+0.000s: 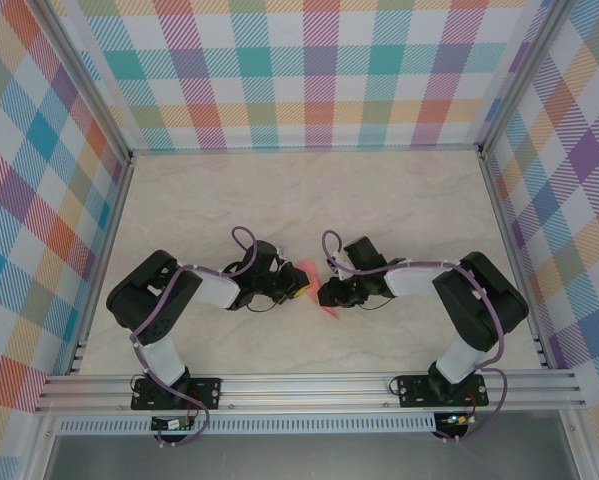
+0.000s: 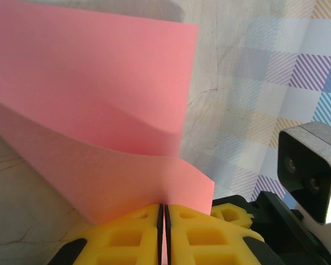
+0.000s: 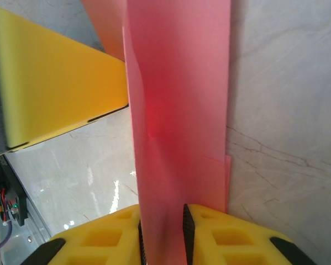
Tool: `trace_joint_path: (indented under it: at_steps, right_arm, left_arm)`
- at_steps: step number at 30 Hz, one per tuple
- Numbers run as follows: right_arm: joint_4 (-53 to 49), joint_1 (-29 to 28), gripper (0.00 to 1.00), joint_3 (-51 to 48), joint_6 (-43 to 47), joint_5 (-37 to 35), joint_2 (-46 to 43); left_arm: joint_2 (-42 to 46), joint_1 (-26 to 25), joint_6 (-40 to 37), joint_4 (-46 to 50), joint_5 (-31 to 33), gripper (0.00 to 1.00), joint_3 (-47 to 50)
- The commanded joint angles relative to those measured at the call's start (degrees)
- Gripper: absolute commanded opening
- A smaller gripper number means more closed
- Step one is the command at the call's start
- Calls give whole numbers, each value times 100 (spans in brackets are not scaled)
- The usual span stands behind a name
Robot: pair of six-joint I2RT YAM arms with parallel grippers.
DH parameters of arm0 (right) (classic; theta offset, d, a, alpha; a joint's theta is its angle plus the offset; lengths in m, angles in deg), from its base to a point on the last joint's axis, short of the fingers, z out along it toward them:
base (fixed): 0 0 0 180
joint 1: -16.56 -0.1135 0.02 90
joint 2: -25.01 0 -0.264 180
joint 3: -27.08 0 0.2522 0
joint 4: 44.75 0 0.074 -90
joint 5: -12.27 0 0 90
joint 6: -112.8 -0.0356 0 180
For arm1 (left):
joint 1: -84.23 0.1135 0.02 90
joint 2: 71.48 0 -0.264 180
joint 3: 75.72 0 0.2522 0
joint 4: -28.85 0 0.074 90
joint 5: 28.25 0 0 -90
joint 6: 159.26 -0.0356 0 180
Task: Fold a paper plane with a square sheet of paper (pick it up from the middle)
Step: Fold the wing for the fifth time at the center of the table.
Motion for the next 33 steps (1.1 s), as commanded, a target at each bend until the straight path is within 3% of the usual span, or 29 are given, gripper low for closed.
trace_joint_path:
  at_steps: [1,9,33]
  right_arm:
    - [-409,13,31,141,26,-68,-358]
    - [-865,19,33,119,41,-155,-706]
    - [-718,26,12,39,88,-103,-152]
  left_arm:
    - [-38,-95,-132,3,-24,12,-80]
    - [-30,-95,-148,-8,-38,11,-77]
    - [128,-96,-132,-184,-165,14,-30]
